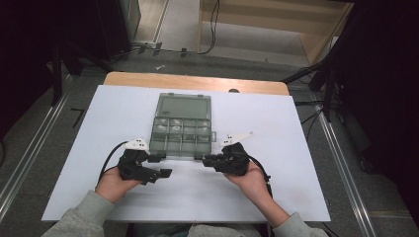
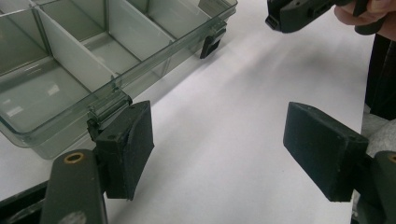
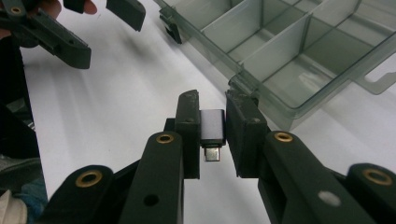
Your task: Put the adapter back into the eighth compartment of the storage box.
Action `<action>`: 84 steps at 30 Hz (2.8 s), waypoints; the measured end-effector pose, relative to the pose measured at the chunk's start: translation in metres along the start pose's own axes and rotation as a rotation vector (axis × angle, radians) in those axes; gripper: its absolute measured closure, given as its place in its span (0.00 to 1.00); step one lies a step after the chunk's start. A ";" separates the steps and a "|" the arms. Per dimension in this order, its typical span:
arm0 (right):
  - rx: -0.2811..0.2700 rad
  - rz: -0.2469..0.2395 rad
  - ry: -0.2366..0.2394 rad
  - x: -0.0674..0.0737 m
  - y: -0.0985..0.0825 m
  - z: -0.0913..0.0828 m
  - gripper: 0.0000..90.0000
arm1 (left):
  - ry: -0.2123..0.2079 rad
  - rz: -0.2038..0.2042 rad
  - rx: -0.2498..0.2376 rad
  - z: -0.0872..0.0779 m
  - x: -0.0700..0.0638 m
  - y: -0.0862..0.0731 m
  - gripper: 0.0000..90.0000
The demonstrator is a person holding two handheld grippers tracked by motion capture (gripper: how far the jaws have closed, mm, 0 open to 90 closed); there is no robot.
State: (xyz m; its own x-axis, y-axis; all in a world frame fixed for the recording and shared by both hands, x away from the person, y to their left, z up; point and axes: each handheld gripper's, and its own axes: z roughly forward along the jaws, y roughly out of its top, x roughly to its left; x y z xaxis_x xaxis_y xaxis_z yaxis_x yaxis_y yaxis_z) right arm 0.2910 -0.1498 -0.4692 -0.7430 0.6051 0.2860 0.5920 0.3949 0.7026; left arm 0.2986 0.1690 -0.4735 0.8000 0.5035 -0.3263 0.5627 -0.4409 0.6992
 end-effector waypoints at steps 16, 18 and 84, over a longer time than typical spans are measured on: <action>-0.032 0.018 -0.016 -0.007 0.006 -0.009 0.82 | 0.010 -0.010 -0.009 -0.003 0.001 -0.003 0.27; -0.037 0.018 -0.019 -0.008 0.007 -0.009 0.82 | 0.014 -0.009 -0.008 -0.004 0.001 -0.004 0.27; 0.005 0.073 -0.146 -0.038 0.040 0.043 0.82 | 0.045 -0.033 -0.037 -0.013 0.003 -0.011 0.27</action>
State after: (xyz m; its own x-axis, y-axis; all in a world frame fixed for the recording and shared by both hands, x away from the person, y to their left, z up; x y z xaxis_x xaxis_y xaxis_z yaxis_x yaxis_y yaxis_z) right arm 0.3560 -0.1268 -0.4800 -0.6449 0.7261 0.2384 0.6448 0.3496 0.6797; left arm 0.2923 0.1849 -0.4740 0.7705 0.5508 -0.3208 0.5797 -0.3960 0.7121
